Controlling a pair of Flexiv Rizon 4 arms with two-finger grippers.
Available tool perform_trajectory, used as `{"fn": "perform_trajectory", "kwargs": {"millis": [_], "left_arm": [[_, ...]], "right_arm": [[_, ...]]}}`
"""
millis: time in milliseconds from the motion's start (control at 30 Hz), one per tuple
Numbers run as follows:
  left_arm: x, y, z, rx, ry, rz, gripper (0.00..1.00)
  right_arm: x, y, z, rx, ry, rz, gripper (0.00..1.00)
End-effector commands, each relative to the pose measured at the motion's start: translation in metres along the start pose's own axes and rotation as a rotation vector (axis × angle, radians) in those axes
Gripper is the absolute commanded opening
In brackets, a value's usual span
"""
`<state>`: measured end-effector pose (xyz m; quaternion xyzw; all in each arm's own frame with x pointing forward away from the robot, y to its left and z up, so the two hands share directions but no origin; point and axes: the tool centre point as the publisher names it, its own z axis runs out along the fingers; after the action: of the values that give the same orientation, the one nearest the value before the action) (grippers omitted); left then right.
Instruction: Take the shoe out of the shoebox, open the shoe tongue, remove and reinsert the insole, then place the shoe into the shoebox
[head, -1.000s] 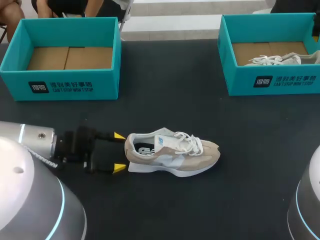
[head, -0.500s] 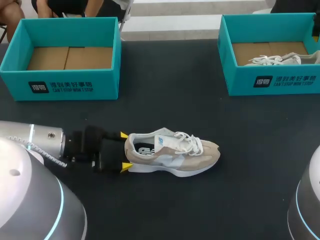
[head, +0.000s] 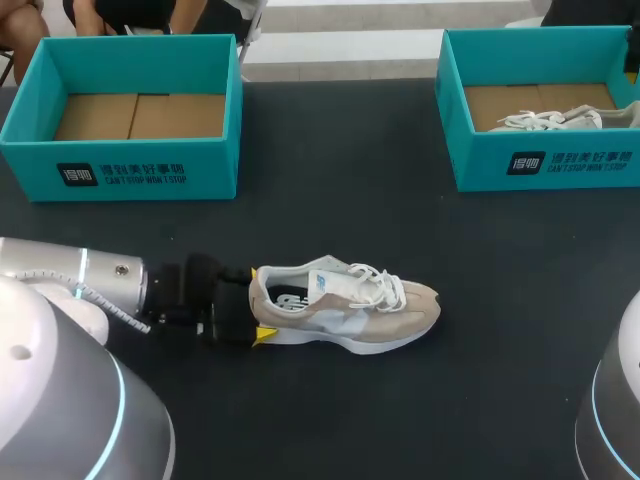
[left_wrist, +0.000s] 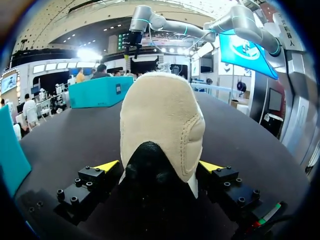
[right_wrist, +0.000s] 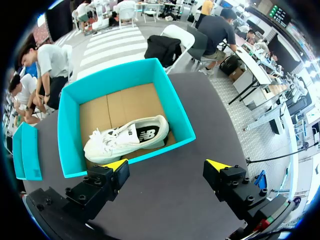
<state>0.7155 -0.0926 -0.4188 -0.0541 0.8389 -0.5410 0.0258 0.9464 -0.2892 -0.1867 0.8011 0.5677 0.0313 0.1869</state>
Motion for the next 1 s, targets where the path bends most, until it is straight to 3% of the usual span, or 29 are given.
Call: {"fn": "perform_trajectory", "kwargs": {"millis": [33,133,167,200,233,267,1000], "left_arm": [[-0.0007,0.003,0.0105,-0.012,-0.009,-0.01,1.0],[0.0014,0.0046,0.0129,-0.027,0.002,0.001,1.0],[0.0017,0.0049,0.013,-0.03,0.001,0.002,0.91],[0.002,0.0052,0.013,-0.033,-0.004,0.0,0.45],[0.0021,0.0054,0.0129,-0.033,-0.003,-0.001,0.3],[0.0025,0.0059,0.0125,-0.033,-0.002,-0.001,0.0],[0.0033,0.0045,0.0069,-0.013,0.003,-0.015,0.0]], "right_arm": [[-0.0002,-0.0001,0.0005,-0.001,0.002,0.0,1.0],[-0.0002,-0.0001,0.0005,-0.001,0.002,0.0,1.0],[-0.0002,-0.0001,0.0005,-0.001,0.002,0.0,1.0],[-0.0002,-0.0001,0.0005,-0.001,0.002,0.0,1.0],[-0.0002,-0.0001,0.0005,-0.001,0.002,0.0,1.0],[-0.0002,-0.0001,0.0005,-0.001,0.002,0.0,1.0],[-0.0002,-0.0001,0.0005,-0.001,0.002,0.0,1.0]]}}
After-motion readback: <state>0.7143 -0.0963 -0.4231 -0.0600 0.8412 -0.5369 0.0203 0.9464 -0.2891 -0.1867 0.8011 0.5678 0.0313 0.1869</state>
